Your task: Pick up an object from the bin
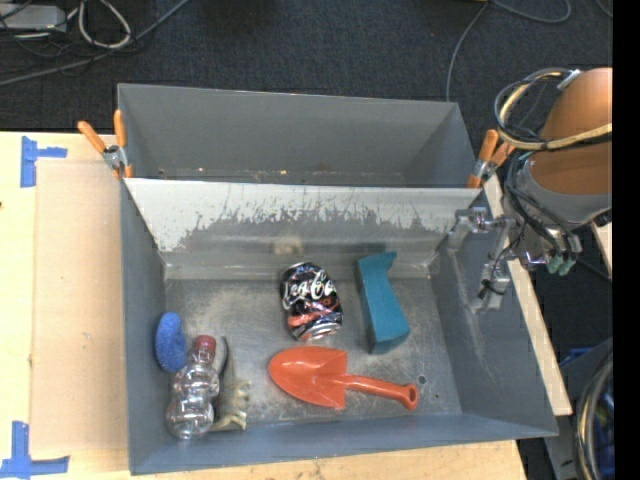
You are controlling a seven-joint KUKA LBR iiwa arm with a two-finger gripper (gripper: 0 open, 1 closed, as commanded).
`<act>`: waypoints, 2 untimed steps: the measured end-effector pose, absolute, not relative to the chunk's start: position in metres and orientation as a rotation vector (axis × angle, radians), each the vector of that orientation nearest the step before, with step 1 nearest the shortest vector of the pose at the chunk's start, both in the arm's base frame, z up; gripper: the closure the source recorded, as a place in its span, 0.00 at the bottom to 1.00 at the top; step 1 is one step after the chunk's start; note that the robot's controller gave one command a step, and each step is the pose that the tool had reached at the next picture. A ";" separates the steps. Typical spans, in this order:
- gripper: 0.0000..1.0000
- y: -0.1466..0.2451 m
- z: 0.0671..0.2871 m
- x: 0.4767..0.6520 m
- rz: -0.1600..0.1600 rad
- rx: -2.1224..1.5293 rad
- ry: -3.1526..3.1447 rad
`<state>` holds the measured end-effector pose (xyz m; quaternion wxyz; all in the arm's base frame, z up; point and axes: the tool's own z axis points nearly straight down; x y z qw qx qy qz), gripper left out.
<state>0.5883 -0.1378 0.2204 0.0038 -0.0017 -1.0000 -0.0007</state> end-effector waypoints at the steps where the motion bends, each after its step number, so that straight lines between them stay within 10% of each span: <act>1: 0.00 -0.137 0.224 0.590 -0.001 0.001 -3.141; 2: 0.00 -0.090 0.134 0.541 -0.001 0.147 -3.138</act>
Offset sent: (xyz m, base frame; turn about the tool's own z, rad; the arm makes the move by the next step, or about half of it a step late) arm -0.0807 0.0806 -0.1504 -0.1697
